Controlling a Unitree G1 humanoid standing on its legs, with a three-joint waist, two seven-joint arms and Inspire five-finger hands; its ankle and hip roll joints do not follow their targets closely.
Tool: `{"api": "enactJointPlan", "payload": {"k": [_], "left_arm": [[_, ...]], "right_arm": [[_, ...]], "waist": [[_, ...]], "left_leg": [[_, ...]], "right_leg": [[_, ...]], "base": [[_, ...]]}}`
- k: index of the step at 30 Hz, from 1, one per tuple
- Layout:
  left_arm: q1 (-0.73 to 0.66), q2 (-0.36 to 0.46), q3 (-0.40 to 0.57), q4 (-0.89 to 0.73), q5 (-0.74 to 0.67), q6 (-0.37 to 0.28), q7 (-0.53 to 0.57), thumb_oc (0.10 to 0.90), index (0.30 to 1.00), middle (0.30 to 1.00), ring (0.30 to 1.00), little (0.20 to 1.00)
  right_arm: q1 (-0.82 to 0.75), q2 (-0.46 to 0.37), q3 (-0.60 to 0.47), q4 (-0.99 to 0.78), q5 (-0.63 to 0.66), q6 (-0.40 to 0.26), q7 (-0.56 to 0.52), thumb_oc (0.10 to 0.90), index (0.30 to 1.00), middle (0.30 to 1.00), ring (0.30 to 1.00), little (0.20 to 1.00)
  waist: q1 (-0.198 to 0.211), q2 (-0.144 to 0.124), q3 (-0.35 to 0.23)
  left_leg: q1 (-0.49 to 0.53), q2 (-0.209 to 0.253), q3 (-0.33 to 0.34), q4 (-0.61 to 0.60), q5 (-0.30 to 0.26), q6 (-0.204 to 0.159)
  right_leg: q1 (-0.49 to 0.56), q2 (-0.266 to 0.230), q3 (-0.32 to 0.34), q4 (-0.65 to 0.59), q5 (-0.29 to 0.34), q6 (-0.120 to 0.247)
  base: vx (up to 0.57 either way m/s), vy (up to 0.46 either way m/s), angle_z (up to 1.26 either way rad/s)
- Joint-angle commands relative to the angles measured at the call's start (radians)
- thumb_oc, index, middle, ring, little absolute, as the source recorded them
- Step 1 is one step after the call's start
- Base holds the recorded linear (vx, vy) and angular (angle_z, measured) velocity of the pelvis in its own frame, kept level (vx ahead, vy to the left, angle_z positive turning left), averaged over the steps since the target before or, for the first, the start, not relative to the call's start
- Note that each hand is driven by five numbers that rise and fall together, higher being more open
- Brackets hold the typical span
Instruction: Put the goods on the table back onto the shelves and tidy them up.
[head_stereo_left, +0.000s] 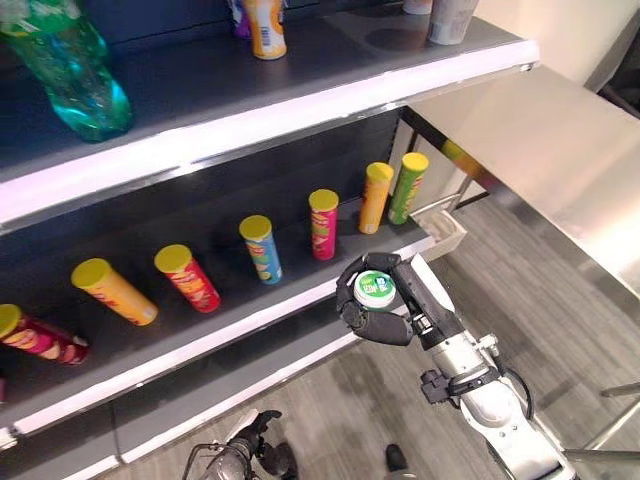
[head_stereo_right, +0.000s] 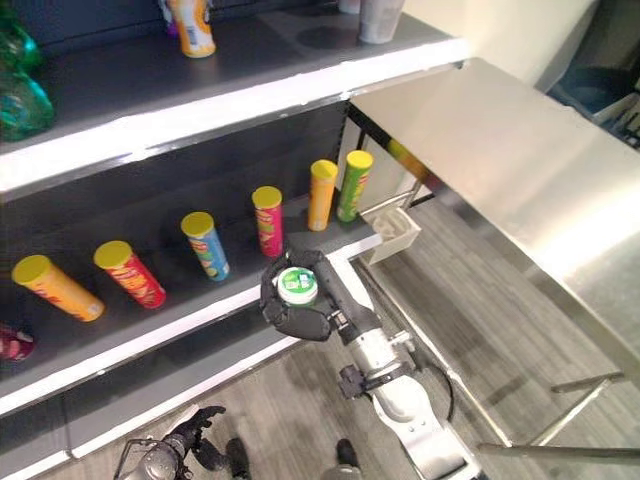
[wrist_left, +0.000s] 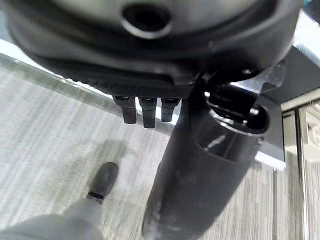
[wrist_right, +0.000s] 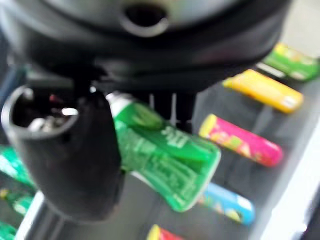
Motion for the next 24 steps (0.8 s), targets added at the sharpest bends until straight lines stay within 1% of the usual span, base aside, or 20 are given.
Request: {"api": "enactJointPlan", "payload": {"k": [1,2,3,4,5,6,8,10,12,13,15,18,21,22,24], "left_arm": [[-0.044,0.032,0.046,0.032,-0.022,-0.014,0.025,0.800,0.900,0.900,0.900,0.900],[-0.044,0.030,0.046,0.040,-0.027,-0.013,0.018,0.800,0.900,0.900,0.900,0.900],[-0.044,0.030,0.045,0.041,-0.028,-0.013,0.017,0.800,0.900,0.900,0.900,0.900],[-0.049,0.032,0.043,0.040,-0.027,-0.011,0.014,0.800,0.900,0.900,0.900,0.900],[-0.055,0.033,0.034,0.037,-0.022,-0.014,0.014,0.800,0.900,0.900,0.900,0.900],[-0.064,0.030,0.025,0.031,-0.023,-0.015,0.011,0.800,0.900,0.900,0.900,0.900],[-0.072,0.032,0.017,0.029,-0.002,-0.013,0.014,0.800,0.900,0.900,0.900,0.900],[-0.074,0.025,-0.002,0.010,0.015,-0.016,0.011,0.800,0.900,0.900,0.900,0.900],[-0.070,0.020,-0.012,0.004,0.021,-0.019,0.008,0.800,0.900,0.900,0.900,0.900],[-0.068,0.014,-0.019,0.005,0.026,-0.021,0.003,0.800,0.900,0.900,0.900,0.900],[-0.068,0.006,-0.012,0.024,0.029,-0.017,0.009,0.800,0.900,0.900,0.900,0.900],[-0.065,0.003,-0.003,0.033,0.028,-0.014,0.014,0.800,0.900,0.900,0.900,0.900],[-0.061,-0.004,0.016,0.049,0.018,-0.010,0.021,0.800,0.900,0.900,0.900,0.900],[-0.055,-0.011,0.024,0.058,0.015,-0.006,0.022,0.800,0.900,0.900,0.900,0.900],[-0.047,-0.014,0.037,0.070,0.014,-0.003,0.022,0.800,0.900,0.900,0.900,0.900]], "right_arm": [[-0.094,0.030,-0.067,-0.133,-0.025,-0.089,-0.072,0.400,0.300,0.300,0.300,0.300],[-0.076,0.027,-0.092,-0.134,-0.016,-0.091,-0.080,0.400,0.300,0.300,0.300,0.300],[-0.075,0.026,-0.093,-0.134,-0.015,-0.091,-0.079,0.400,0.300,0.300,0.300,0.300],[-0.074,0.024,-0.101,-0.131,-0.017,-0.089,-0.085,0.400,0.300,0.300,0.300,0.300],[-0.057,0.019,-0.119,-0.132,-0.009,-0.096,-0.085,0.400,0.300,0.300,0.300,0.300],[-0.070,0.023,-0.112,-0.122,-0.017,-0.088,-0.096,0.400,0.300,0.300,0.300,0.300],[-0.048,0.018,-0.125,-0.112,-0.038,-0.082,-0.096,0.400,0.300,0.300,0.300,0.300],[-0.022,0.007,-0.135,-0.122,-0.037,-0.090,-0.090,0.400,0.300,0.300,0.300,0.300],[-0.011,0.003,-0.138,-0.122,-0.034,-0.092,-0.086,0.400,0.300,0.300,0.300,0.300],[-0.002,0.002,-0.143,-0.116,-0.040,-0.092,-0.085,0.400,0.300,0.300,0.300,0.300],[0.012,-0.005,-0.152,-0.127,-0.058,-0.102,-0.089,0.400,0.300,0.300,0.300,0.300],[0.021,-0.011,-0.161,-0.133,-0.068,-0.108,-0.101,0.400,0.300,0.300,0.300,0.300],[0.036,-0.014,-0.196,-0.161,-0.089,-0.120,-0.131,0.400,0.300,0.300,0.300,0.300],[0.049,-0.012,-0.230,-0.195,-0.069,-0.133,-0.140,0.400,0.300,0.300,0.300,0.300],[0.059,-0.010,-0.264,-0.235,-0.034,-0.153,-0.145,0.400,0.300,0.300,0.300,0.300]], "waist": [[-0.002,0.003,0.036],[-0.017,0.012,0.035],[-0.018,0.015,0.034],[-0.026,0.004,0.041],[-0.024,0.004,0.046],[-0.026,-0.012,0.056],[-0.035,-0.022,0.043],[-0.033,-0.022,0.024],[-0.035,-0.020,0.018],[-0.035,-0.022,0.013],[-0.036,-0.027,0.006],[-0.033,-0.031,0.000],[-0.033,-0.034,-0.005],[-0.033,-0.038,-0.008],[-0.033,-0.040,-0.015]], "left_leg": [[0.147,-0.019,-0.026,0.010,-0.115,-0.024],[0.147,-0.005,-0.022,0.010,-0.111,-0.028],[0.149,-0.002,-0.025,0.010,-0.116,-0.029],[0.157,-0.013,-0.023,0.010,-0.120,-0.028],[0.159,-0.030,-0.059,0.010,-0.124,-0.024],[0.167,-0.037,-0.064,0.010,-0.127,-0.024],[0.176,-0.033,-0.066,0.010,-0.144,-0.026],[0.189,-0.018,-0.053,0.010,-0.139,-0.039],[0.193,-0.014,-0.055,0.010,-0.138,-0.042],[0.198,-0.002,-0.057,0.010,-0.133,-0.049],[0.201,0.012,-0.057,0.010,-0.126,-0.057],[0.203,0.020,-0.055,0.010,-0.123,-0.062],[0.209,0.028,-0.058,0.010,-0.124,-0.066],[0.213,0.032,-0.059,0.010,-0.123,-0.068],[0.218,0.032,-0.058,0.010,-0.126,-0.068]], "right_leg": [[0.108,-0.033,0.020,-0.145,0.164,-0.010],[0.078,0.077,0.017,-0.181,-0.021,-0.020],[0.077,0.080,0.014,-0.171,-0.031,-0.022],[0.053,0.126,0.008,-0.186,-0.033,-0.025],[0.083,0.133,0.009,-0.215,-0.059,-0.027],[0.080,0.147,0.007,-0.214,-0.045,-0.030],[0.105,0.188,0.032,-0.241,-0.052,-0.039],[0.125,0.195,0.014,-0.263,-0.046,-0.051],[0.132,0.198,0.015,-0.270,-0.047,-0.054],[0.143,0.202,0.010,-0.283,-0.053,-0.063],[0.158,0.206,0.004,-0.295,-0.058,-0.072],[0.170,0.208,-0.001,-0.305,-0.061,-0.075],[0.183,0.212,-0.001,-0.309,-0.069,-0.080],[0.192,0.213,-0.004,-0.311,-0.070,-0.081],[0.202,0.215,-0.005,-0.314,-0.072,-0.082]], "base": [[0.18,0.092,0.10],[0.19,0.090,0.07],[0.08,0.030,0.05],[0.04,-0.044,0.19],[0.04,-0.083,0.28],[0.06,-0.134,0.40],[0.10,-0.154,0.79],[0.19,-0.146,0.73],[0.12,-0.095,-0.08],[0.09,-0.085,-0.15],[0.11,-0.115,-0.11],[0.06,-0.048,-0.03],[0.07,-0.048,0.00],[0.05,-0.039,0.04],[0.04,-0.019,0.06]]}}
